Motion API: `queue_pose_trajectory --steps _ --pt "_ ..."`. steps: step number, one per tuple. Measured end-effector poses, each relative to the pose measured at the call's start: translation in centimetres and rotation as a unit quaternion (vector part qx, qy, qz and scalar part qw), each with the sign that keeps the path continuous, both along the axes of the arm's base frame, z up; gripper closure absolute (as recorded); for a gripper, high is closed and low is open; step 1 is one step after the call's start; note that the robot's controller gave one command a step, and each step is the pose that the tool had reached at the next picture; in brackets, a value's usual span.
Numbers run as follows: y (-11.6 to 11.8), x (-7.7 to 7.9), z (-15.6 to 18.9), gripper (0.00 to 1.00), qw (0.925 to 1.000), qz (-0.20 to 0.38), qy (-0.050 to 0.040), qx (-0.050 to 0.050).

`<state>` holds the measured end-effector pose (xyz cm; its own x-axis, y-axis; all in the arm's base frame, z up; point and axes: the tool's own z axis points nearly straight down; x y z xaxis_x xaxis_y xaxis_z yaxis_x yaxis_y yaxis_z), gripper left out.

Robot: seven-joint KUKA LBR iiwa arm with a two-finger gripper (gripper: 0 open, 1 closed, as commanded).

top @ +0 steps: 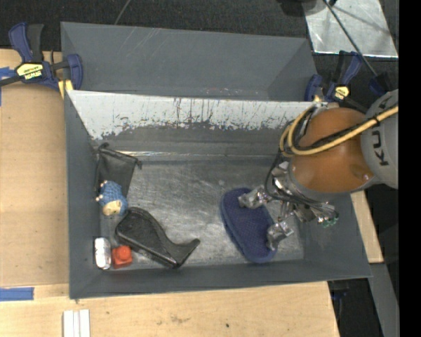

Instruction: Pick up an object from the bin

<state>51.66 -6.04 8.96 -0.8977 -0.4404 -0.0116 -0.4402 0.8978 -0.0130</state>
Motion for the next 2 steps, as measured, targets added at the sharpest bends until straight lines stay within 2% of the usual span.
queue_pose_trajectory --steps 1,2 --pt "0.36 -0.97 10.78 1.00 1.0000 -0.009 0.0033 0.003" --pt "0.37 -1.05 10.31 0.00 0.9999 -0.008 0.0067 0.003"
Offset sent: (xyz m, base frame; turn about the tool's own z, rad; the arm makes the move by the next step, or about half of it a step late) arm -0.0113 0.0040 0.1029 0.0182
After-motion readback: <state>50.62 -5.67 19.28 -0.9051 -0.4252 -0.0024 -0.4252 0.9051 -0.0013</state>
